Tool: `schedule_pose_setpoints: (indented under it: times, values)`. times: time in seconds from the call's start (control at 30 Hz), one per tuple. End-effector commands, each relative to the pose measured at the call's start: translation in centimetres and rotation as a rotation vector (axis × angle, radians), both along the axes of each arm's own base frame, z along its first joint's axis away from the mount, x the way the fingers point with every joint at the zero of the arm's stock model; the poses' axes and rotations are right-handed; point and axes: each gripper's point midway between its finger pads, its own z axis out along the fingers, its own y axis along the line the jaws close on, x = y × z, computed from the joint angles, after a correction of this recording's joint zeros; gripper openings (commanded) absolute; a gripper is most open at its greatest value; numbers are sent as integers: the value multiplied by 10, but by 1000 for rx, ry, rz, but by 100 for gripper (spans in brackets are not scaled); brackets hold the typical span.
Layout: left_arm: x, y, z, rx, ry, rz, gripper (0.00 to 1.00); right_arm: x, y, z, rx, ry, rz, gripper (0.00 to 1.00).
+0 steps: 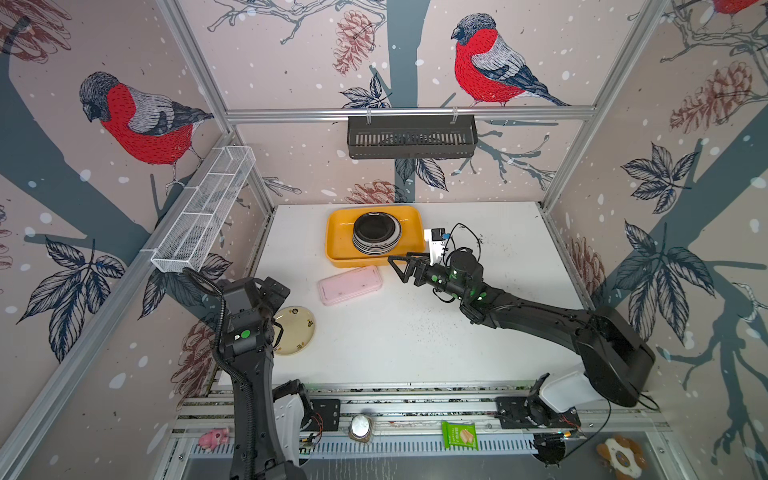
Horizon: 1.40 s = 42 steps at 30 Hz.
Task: Place the plates into the plastic bin on the countertop
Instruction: 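Lower the left gripper onto the rim of the cream plate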
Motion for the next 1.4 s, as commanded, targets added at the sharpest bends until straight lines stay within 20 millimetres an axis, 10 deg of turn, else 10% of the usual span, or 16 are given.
schedule_pose_setpoints:
  times: [0.0, 0.53, 1.37]
  values:
    - [2, -10, -12, -164, -64, -48, 96, -2, 1, 10, 36, -20, 9, 99]
    - [-28, 19, -74, -241, 43, 173, 96, 9, -10, 3, 31, 0, -12, 100]
    - [-51, 26, -106, -339, 144, 305, 96, 20, -39, -4, 62, 5, -70, 99]
